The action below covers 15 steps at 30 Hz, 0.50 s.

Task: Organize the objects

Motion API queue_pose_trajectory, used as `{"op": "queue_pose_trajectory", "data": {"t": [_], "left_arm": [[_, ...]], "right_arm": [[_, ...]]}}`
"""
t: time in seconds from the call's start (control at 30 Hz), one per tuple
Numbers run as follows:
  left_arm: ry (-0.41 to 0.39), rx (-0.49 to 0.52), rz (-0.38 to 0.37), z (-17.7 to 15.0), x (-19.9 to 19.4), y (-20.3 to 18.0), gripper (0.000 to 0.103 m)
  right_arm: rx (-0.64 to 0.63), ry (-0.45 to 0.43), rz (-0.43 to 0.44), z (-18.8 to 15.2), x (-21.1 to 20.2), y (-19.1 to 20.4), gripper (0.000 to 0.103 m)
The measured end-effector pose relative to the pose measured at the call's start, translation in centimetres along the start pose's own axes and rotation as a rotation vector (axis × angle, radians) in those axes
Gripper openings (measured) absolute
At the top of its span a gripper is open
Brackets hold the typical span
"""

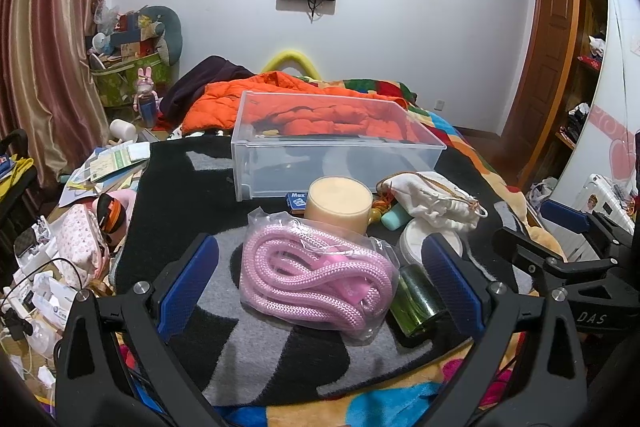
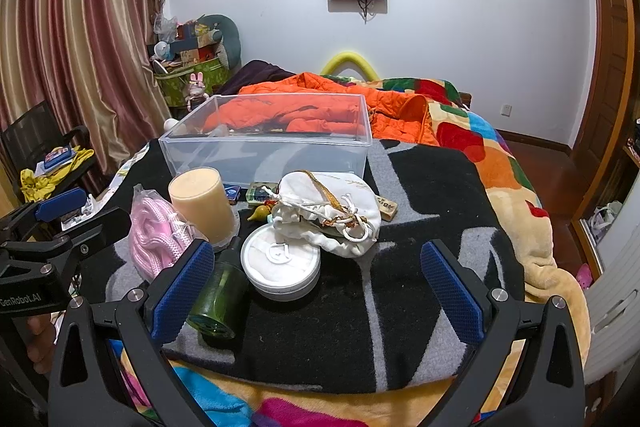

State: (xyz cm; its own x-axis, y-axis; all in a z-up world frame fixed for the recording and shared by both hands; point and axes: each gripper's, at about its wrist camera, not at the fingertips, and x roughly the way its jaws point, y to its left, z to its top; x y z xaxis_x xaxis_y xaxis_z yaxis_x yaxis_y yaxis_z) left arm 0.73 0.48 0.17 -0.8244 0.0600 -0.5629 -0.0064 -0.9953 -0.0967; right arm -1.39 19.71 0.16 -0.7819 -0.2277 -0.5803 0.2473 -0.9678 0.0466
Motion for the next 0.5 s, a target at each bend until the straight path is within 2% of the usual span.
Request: {"op": "queue_pose_trajectory", "data": {"t": [0.5], "left_arm": [[0.002, -0.003, -0.008, -0.06, -0.07, -0.02, 0.103]], "right_arm": [[0.000, 0.000, -0.002, -0.02, 0.02, 0.01, 0.103]]}}
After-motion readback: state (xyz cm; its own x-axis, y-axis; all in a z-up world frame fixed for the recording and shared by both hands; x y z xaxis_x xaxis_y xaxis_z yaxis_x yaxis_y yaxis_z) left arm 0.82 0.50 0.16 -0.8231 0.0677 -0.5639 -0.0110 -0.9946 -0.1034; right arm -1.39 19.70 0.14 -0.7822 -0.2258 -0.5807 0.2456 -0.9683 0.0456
